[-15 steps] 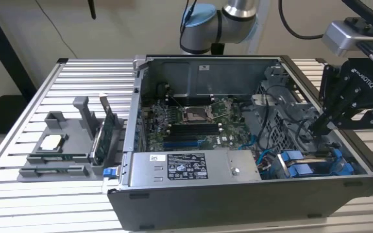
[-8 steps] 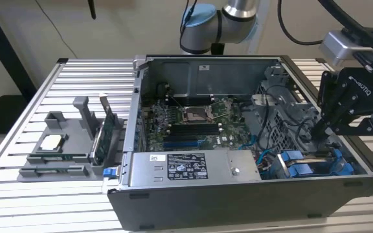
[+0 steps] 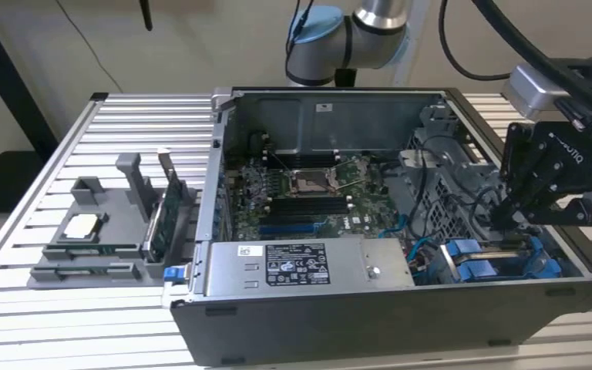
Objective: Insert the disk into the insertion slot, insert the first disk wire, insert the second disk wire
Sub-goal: 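Insert the second disk wire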
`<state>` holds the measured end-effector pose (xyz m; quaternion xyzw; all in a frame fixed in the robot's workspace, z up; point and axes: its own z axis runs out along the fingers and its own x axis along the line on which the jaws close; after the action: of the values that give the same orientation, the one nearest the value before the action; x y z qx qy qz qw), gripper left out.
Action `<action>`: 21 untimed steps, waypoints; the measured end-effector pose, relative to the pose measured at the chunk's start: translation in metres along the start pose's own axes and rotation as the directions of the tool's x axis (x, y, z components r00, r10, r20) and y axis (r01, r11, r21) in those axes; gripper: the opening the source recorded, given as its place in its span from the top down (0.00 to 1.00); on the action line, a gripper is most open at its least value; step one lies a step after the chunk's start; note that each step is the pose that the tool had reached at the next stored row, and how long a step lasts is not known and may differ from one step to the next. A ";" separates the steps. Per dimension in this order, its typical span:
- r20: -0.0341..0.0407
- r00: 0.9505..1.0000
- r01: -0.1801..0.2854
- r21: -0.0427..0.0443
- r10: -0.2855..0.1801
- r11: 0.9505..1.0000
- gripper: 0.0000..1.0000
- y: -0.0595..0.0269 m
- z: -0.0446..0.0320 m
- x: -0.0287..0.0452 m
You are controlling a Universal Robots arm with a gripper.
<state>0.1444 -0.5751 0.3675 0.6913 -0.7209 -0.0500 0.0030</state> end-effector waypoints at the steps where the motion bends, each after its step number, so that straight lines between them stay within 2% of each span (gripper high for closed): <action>1: 0.000 1.000 0.000 0.000 0.000 1.000 0.84 -0.0001 0.0011 0.0006; 8: 0.000 1.000 0.000 0.000 0.000 1.000 0.84 -0.0010 0.0081 0.0095; 21: 0.000 1.000 0.000 0.001 0.000 1.000 0.84 -0.0003 0.0086 0.0102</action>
<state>0.1436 -0.5847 0.3583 0.6913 -0.7209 -0.0498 0.0027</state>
